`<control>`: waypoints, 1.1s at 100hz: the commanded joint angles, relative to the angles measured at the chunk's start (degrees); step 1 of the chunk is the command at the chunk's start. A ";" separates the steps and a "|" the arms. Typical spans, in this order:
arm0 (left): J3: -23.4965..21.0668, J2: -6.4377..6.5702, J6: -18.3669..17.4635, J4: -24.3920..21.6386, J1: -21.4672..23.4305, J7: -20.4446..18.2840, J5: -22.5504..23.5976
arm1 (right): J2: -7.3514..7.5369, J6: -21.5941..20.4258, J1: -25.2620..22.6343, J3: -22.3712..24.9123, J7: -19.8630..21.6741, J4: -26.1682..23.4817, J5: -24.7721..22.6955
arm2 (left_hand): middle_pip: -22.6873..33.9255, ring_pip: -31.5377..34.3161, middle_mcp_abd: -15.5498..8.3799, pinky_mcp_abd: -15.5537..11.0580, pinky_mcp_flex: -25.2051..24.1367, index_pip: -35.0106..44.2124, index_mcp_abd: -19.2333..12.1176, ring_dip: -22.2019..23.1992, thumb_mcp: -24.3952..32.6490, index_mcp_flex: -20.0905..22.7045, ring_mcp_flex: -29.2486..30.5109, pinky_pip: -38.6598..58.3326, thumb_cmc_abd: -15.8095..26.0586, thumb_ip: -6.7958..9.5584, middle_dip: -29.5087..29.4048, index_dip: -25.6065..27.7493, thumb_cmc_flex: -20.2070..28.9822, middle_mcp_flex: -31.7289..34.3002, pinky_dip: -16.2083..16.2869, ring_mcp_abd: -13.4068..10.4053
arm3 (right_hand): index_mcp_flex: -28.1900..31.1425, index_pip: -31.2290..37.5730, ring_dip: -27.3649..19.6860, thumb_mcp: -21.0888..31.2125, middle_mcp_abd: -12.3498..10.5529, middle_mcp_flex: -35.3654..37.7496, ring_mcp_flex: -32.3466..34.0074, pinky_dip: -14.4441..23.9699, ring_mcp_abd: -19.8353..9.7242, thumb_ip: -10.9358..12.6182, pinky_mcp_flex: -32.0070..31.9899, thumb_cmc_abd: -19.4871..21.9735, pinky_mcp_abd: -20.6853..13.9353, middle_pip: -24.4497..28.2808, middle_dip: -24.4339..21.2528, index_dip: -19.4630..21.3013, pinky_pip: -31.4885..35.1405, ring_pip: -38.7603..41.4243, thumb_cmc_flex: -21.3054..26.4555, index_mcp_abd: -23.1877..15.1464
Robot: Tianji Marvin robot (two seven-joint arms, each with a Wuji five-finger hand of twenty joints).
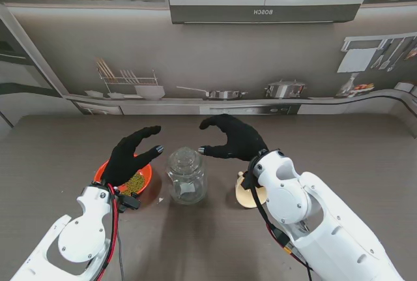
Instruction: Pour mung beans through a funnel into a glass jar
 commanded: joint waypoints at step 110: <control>-1.10 -0.34 0.97 -2.56 1.79 -0.94 -0.94 | -2.27 4.91 26.33 -28.24 9.84 17.77 -5.86 | -0.30 -0.99 -0.58 0.58 -0.21 -0.28 -0.71 -0.48 -1.03 0.68 -0.42 -1.03 2.02 1.04 -0.50 -0.20 0.45 0.42 1.37 -0.09 | -5.54 9.74 19.09 8.55 0.73 1.31 13.68 3.30 -4.41 4.04 16.06 -13.03 -5.11 18.08 13.15 12.22 35.80 35.93 3.63 -6.71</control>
